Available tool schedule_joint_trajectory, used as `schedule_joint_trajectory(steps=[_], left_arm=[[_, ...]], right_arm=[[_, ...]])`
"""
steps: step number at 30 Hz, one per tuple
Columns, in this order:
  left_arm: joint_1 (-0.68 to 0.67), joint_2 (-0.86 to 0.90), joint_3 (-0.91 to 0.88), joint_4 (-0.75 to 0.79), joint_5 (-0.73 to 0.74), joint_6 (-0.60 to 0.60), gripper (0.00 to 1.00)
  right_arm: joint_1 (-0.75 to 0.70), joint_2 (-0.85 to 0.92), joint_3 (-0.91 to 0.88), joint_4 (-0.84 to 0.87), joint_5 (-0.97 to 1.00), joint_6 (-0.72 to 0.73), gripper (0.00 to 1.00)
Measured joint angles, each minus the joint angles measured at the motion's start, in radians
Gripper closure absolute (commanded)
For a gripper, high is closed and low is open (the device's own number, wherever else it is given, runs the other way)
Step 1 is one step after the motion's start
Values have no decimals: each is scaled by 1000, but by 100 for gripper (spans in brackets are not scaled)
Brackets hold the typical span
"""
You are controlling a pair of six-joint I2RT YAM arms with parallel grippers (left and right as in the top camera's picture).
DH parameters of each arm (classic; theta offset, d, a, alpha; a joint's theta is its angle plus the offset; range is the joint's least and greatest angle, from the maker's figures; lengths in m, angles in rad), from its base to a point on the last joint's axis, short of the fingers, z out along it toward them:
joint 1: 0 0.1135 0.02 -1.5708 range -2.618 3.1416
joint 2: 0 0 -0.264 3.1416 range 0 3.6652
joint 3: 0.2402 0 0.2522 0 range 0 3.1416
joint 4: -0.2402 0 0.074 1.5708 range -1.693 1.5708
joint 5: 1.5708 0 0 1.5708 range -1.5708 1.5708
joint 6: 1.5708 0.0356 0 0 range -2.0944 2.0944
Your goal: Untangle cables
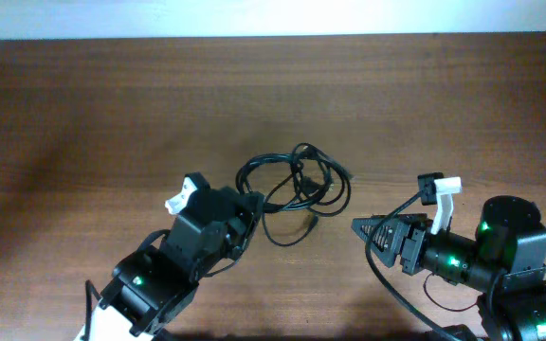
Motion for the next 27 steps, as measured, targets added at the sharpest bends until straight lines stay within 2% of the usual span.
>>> schedule_joint_trajectory(steps=[6,7,8,10,14,17,20,27], left_arm=[[0,12,0,22,123,-245,100],[0,12,0,26,137,-270,100],[0,12,0,37,152,-291,100],[1,12,0,84,182,-308,100],[1,12,0,147,230,-325,100],[-3,13,0,142,239,-328,100],[-19,40,0,131,242,-328,100],[-81,91,0,140,273,-328,100]], right_arm=[[0,0,0,-16,-13,206,43],[0,0,0,-17,-12,243,45],[0,0,0,-17,-8,269,51],[0,0,0,-21,16,322,57],[0,0,0,-19,87,429,62],[4,0,0,-15,106,465,62],[68,0,0,-11,126,464,62],[131,0,1,-44,289,462,62]])
